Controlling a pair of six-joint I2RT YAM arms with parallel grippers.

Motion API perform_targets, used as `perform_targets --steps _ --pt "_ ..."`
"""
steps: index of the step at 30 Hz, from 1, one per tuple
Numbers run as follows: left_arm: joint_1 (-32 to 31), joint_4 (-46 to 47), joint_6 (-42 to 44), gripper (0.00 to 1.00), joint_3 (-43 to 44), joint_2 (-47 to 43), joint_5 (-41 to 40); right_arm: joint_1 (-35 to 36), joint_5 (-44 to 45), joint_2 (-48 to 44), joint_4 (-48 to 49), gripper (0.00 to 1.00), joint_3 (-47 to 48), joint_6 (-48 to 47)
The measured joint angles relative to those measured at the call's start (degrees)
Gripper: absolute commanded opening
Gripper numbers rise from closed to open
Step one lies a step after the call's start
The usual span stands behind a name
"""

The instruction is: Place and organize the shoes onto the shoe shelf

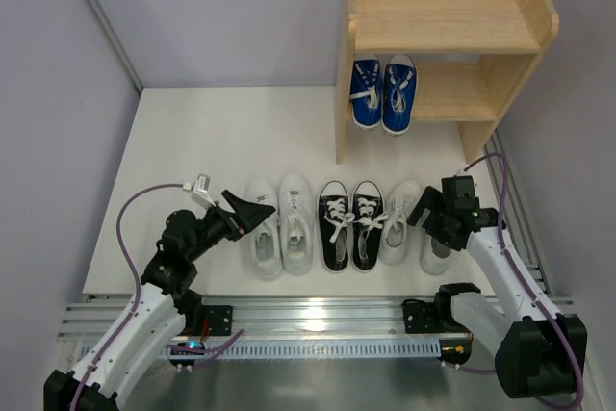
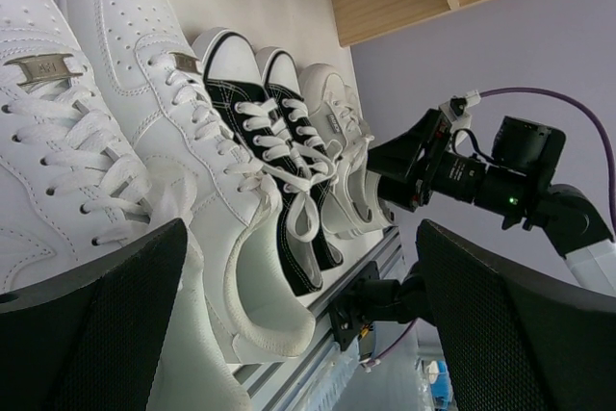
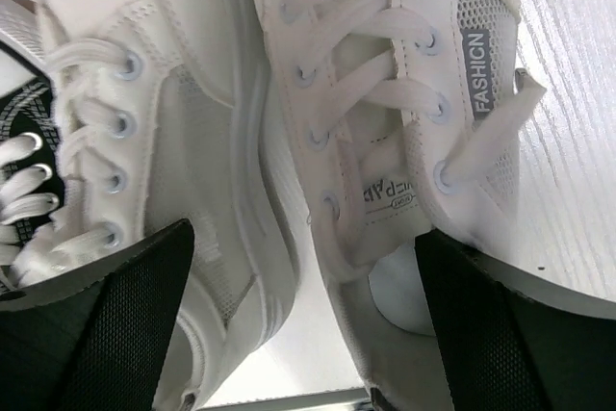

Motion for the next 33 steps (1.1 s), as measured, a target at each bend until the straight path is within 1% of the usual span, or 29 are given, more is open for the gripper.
perform_targets --steps 7,9,14,17,18,19,22,24,25,28,29,31,32,33 --pt "0.0 0.57 -0.7 1.0 0.02 0.07 -0.02 0.09 -0.22 -11.15 0.24 0.98 0.0 1.36" --pt "0.0 0.66 -0.83 1.0 0.0 0.07 -0.02 0.13 -0.74 -12.81 0.5 0.98 0.0 1.31" --pt "0.0 0.87 -0.96 1.0 0.0 0.28 -0.02 0.15 -3.23 -11.06 0.59 0.97 -0.11 1.07" --pt "0.0 0.87 -0.94 1.0 0.0 0.44 -0.02 1.01 -4.81 -9.25 2.05 0.92 -1.99 1.11" --pt "0.0 0.87 -0.94 1.0 0.0 0.44 -0.02 1.53 -5.11 -9.05 2.32 0.89 -2.75 1.18" --pt "0.0 0.87 -0.96 1.0 0.0 0.44 -0.02 2.32 -5.46 -9.05 2.71 0.82 -3.72 1.31" --pt "0.0 0.87 -0.96 1.0 0.0 0.44 -0.02 5.38 -5.25 -9.03 3.34 0.71 -5.57 2.1" --pt "0.0 0.85 -0.96 0.99 0.0 0.44 -0.02 6.86 -4.55 -8.85 3.96 0.66 -6.1 2.97" --pt "0.0 0.85 -0.96 1.0 0.0 0.44 -0.02 7.39 -4.04 -8.66 4.22 0.61 -6.23 3.34" --pt "0.0 0.85 -0.96 1.0 0.0 0.44 -0.02 8.2 -2.38 -7.78 4.92 0.51 -6.78 4.59" --pt "0.0 0.85 -0.96 1.0 0.02 0.44 -0.04 8.26 -1.97 -7.39 5.11 0.41 -6.93 4.85" --pt "0.0 0.85 -0.96 1.0 0.0 0.44 -0.02 8.31 -1.2 -6.49 5.44 0.3 -7.21 5.33" --pt "0.0 0.83 -0.96 1.0 0.0 0.44 -0.04 8.44 -0.66 -6.03 5.51 0.21 -7.28 5.57" --pt "0.0 0.83 -0.96 1.0 0.0 0.44 -0.04 8.52 -0.24 -5.42 5.57 0.17 -7.3 5.68"
